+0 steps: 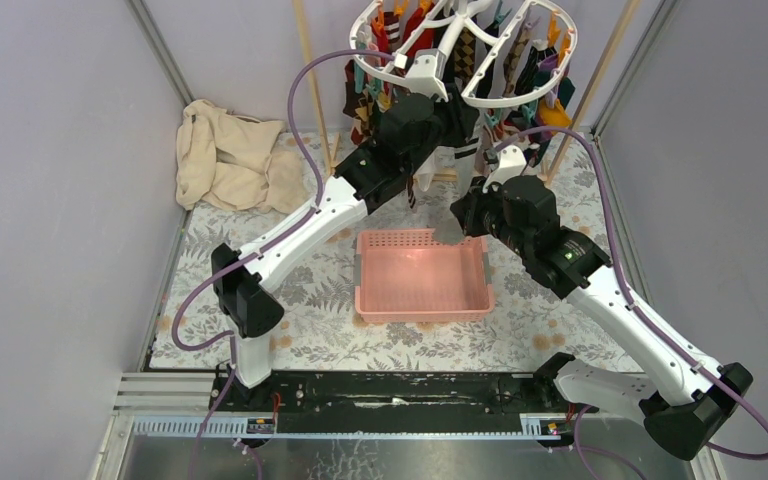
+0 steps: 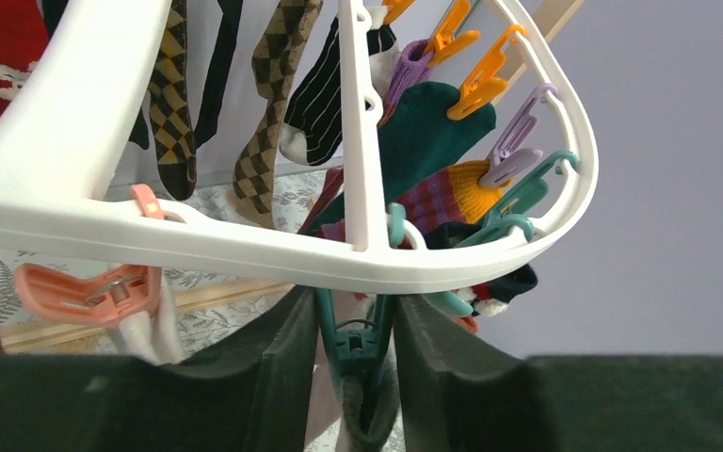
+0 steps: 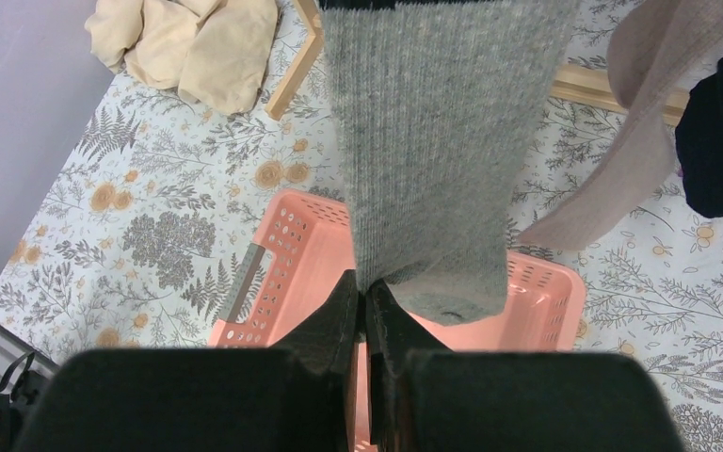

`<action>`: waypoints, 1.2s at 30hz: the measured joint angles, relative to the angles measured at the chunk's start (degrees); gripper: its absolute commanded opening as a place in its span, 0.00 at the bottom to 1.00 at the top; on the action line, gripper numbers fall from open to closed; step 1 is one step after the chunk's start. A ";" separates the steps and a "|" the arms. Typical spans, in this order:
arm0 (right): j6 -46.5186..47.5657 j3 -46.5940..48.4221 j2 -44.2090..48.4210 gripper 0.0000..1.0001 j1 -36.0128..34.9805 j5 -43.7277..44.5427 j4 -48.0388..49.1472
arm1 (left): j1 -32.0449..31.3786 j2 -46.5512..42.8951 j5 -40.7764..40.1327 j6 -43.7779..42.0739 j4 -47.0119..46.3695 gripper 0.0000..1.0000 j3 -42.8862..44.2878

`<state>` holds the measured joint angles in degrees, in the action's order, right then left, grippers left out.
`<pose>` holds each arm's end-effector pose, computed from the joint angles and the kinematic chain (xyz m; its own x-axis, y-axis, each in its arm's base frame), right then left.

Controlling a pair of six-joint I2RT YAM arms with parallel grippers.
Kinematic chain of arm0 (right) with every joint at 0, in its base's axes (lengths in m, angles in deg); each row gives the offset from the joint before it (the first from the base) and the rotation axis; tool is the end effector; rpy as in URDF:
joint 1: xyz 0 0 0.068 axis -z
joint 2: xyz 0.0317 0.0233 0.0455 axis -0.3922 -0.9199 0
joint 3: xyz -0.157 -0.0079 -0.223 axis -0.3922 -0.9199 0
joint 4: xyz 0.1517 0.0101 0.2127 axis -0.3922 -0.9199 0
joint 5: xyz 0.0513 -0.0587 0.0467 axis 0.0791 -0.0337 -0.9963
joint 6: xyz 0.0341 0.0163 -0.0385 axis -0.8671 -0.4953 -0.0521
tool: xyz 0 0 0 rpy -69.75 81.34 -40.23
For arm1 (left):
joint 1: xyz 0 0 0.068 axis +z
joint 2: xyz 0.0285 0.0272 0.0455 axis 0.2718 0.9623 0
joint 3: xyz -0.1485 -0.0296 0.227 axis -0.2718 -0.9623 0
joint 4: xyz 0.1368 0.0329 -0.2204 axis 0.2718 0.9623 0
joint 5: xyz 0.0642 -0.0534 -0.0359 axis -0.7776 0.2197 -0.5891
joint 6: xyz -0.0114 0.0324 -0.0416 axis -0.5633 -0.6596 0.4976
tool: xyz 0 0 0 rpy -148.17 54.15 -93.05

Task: Remove the socks clipped to the hanger
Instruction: Remove the sock from the hanger, then place the sock in the bin.

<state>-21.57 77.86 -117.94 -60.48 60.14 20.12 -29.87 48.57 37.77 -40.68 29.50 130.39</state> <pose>0.1899 0.1393 0.3899 -0.3468 0.1075 -0.9318 -0.4186 0.8712 0.2563 0.3174 -0.3121 0.4519 -0.2571 -0.3751 -0.8906 0.4540 0.7667 -0.4540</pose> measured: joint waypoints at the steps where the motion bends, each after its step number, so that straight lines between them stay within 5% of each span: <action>1: 0.04 -0.02 0.00 0.00 0.00 0.00 0.00 | 0.00 0.00 0.00 -0.02 0.09 0.24 0.13; 4: 0.09 -0.17 0.00 0.00 0.00 -0.02 -0.02 | -0.02 -0.02 0.22 -0.48 0.33 0.06 0.85; 11: 0.07 -1.49 0.15 0.00 0.00 -0.72 -0.26 | -0.04 -0.02 0.48 -1.16 0.35 0.05 1.57; 17: -0.81 -5.38 1.11 0.00 -0.02 -4.22 -0.31 | -0.04 -0.24 0.48 -1.36 0.39 0.09 1.42; 26: -3.74 -14.82 1.51 0.00 -0.02 -10.47 0.15 | 0.15 -5.14 -0.33 -1.90 -0.35 0.29 -5.46; 28: -4.09 -15.76 1.03 0.09 -0.04 -11.32 0.26 | 0.46 -6.64 -0.52 -2.14 -0.87 0.35 -7.52; 32: -4.74 -16.37 -0.35 0.50 -0.04 -12.50 1.31 | 1.64 -9.38 -1.27 -2.21 -1.40 0.45 -11.34; 36: -5.18 -16.39 -1.25 0.66 -0.07 -13.18 1.84 | 3.08 -11.54 -1.66 -2.14 -1.14 0.53 -14.84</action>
<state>-26.75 61.47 -119.19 -60.54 46.96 21.96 -26.79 37.03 36.11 -42.83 28.37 115.55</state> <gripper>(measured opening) 0.553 0.477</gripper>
